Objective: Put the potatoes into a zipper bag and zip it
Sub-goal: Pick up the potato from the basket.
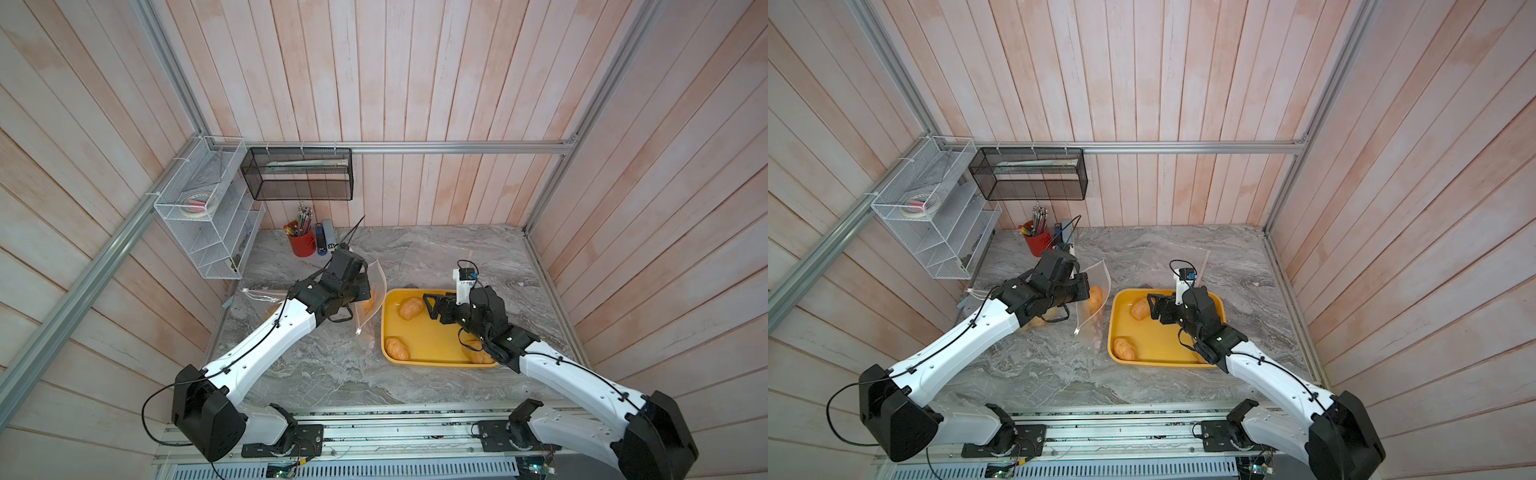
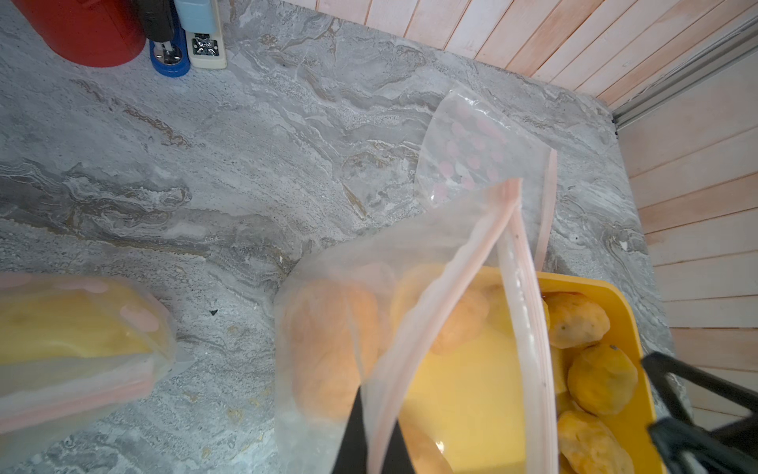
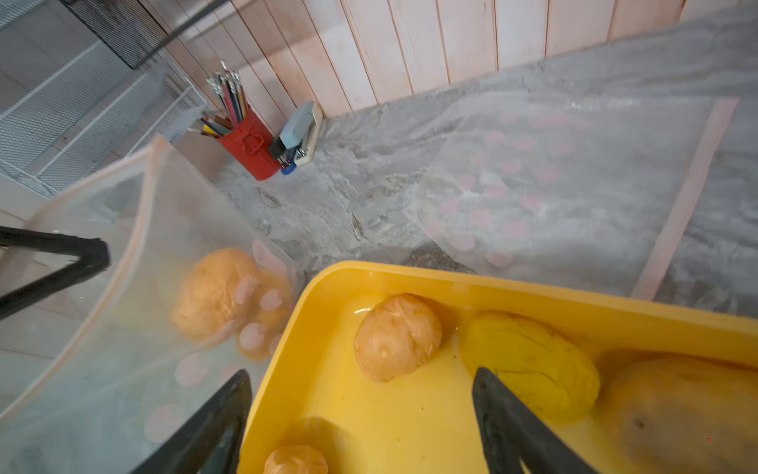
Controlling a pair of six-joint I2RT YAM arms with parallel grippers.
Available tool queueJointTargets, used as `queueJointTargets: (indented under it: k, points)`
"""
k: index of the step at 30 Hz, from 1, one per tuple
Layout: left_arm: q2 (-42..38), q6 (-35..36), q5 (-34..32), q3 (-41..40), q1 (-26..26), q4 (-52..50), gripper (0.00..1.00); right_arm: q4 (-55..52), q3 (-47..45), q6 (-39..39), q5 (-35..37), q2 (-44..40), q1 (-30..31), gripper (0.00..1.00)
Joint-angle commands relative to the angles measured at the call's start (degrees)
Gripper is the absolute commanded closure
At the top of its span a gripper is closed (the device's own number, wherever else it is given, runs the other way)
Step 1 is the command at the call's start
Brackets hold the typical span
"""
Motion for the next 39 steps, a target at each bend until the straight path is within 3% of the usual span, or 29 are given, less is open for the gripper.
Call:
queueJointTargets:
  k: [1, 8, 20, 26, 33, 39]
  points:
    - [-1.00, -0.33, -0.40, -0.90, 0.29, 0.88, 1.00, 4.84, -0.56, 4.38, -5.78, 5.99, -0.98, 0.16]
    - [-1.28, -0.24, -0.54, -0.90, 0.30, 0.81, 1.00, 9.71, 0.92, 6.36, -9.34, 18.89, -2.86, 0.13]
    - [-1.31, -0.24, -0.57, -0.89, 0.29, 0.81, 1.00, 13.34, 7.28, 6.03, -15.80, 32.16, -4.73, 0.13]
    - [-1.53, -0.19, -0.46, -1.00, 0.37, 0.87, 1.00, 13.29, 9.97, 6.24, -15.15, 34.82, -4.79, 0.13]
    - [-1.70, -0.15, -0.20, -1.17, 0.30, 0.98, 1.00, 8.53, 12.22, 6.45, -6.87, 35.47, -4.61, 0.14]
    - [-1.69, -0.16, -0.20, -1.17, 0.31, 0.98, 1.00, 10.02, 12.80, 6.28, -9.16, 36.72, -4.33, 0.20]
